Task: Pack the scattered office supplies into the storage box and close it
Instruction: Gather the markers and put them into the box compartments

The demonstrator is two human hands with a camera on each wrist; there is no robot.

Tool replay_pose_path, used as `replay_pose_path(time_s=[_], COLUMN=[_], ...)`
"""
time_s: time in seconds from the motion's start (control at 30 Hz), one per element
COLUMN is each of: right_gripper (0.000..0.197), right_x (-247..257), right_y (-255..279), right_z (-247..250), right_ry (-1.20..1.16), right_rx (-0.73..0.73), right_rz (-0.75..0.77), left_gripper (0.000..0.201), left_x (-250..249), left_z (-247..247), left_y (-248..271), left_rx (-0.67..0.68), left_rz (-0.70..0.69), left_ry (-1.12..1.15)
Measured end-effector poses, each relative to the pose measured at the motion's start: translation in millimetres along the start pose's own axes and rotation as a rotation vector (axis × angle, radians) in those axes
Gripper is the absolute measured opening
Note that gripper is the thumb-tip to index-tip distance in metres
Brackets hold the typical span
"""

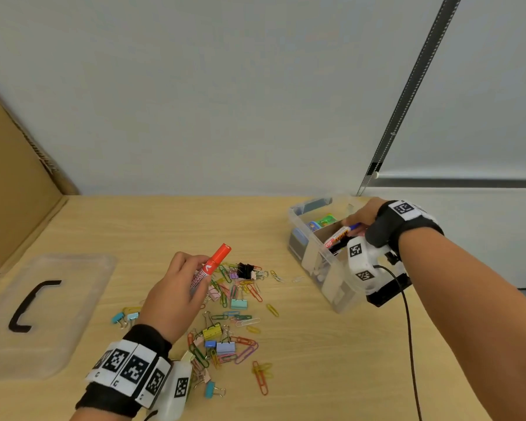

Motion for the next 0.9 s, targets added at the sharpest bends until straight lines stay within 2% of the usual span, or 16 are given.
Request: replay_pose_path(time_s=[0.03,0.07,0.13,0.17,0.23,0.37,0.5,0.57,0.67,0.77,0.9], right_gripper=[0.089,0.078,0.027,0.014,0.016,0.041,0.044,0.048,0.056,0.060,0.064], right_x=[2,5,21,26,39,41,8,-19,-45,-55,-59], right_y=[3,5,40,52,81,109,133,137,140,141,137], right_z=[-1,-2,-1,-1,-3,4,0,-3,-6,-17,-23], right_ry=[0.026,0.073,0.284,0.403,0.538,0.384,0.341,0.371,0.347,0.321,0.225], right_rx=[0.012,0.005,-0.046,-0.085,-0.147,-0.254,-0.324,-0.358,-0.461,-0.575,-0.619], right_rz=[-0.003,0.003,0.050,0.073,0.110,0.134,0.237,0.229,0.230,0.266,0.296], left_gripper=[0.034,0.035,0.035,0.035,0.034,0.034,0.036,0.039,0.041,0.043,0.044], left_x=[-1,-2,-3,-3,-4,-5,-14,-27,-57,-107,-178], left_z=[1,1,1,1,0,-4,-15,-24,-41,-62,-92], left_y=[1,1,3,4,6,7,2,-4,-20,-43,-82], left_rx=[-0.002,-0.004,-0.004,-0.003,0.003,0.011,0.025,0.051,0.095,0.116,0.082], left_rz=[0.002,0.004,0.008,0.009,0.012,0.013,-0.013,-0.037,-0.062,-0.158,-0.283], left_ry=[-0.003,-0.006,-0.009,-0.012,-0.016,-0.005,0.023,0.029,0.049,-0.009,-0.118])
Point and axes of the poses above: each hand's wrist, its own y-axis away from the middle knuckle, its own z-axis out of the back of the hand, x = y × z, the point moved 10 cm from there along -y, towards the middle knuckle, and after that the axes turned 6 degrees about -z, right-handed, at the moved point
